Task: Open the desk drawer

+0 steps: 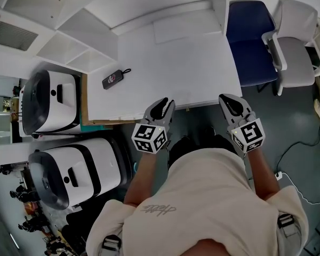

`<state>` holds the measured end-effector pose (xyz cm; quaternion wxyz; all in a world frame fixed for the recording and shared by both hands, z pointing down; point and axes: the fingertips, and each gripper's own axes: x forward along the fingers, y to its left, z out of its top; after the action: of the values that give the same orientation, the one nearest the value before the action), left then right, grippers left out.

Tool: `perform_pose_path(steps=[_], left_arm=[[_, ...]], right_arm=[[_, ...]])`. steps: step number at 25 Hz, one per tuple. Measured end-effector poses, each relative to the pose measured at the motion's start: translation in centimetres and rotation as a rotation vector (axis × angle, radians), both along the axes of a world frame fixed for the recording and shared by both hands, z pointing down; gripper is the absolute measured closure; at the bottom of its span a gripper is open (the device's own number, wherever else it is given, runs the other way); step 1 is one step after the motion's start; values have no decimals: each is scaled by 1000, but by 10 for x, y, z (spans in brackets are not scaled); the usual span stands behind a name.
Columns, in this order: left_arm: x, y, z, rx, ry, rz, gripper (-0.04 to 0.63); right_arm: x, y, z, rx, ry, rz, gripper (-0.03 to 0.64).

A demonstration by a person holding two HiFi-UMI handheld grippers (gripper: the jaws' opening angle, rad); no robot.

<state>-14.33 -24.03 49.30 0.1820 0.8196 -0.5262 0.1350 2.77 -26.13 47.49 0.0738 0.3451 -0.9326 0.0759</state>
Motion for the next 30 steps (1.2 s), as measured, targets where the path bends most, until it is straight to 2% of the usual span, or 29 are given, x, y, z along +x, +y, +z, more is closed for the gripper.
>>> perform_pose_path(steps=[13,20,30], left_arm=[[20,7,90,-224,-94,43,508],[20,17,156,-388,-93,42,507],[18,22,243,-566,-98,39,508]], right_arm=[[30,-13,28,-45,-51,63,620],[38,-8,45,-93,-50,86,620],[34,-11,68,-148,2,63,618]])
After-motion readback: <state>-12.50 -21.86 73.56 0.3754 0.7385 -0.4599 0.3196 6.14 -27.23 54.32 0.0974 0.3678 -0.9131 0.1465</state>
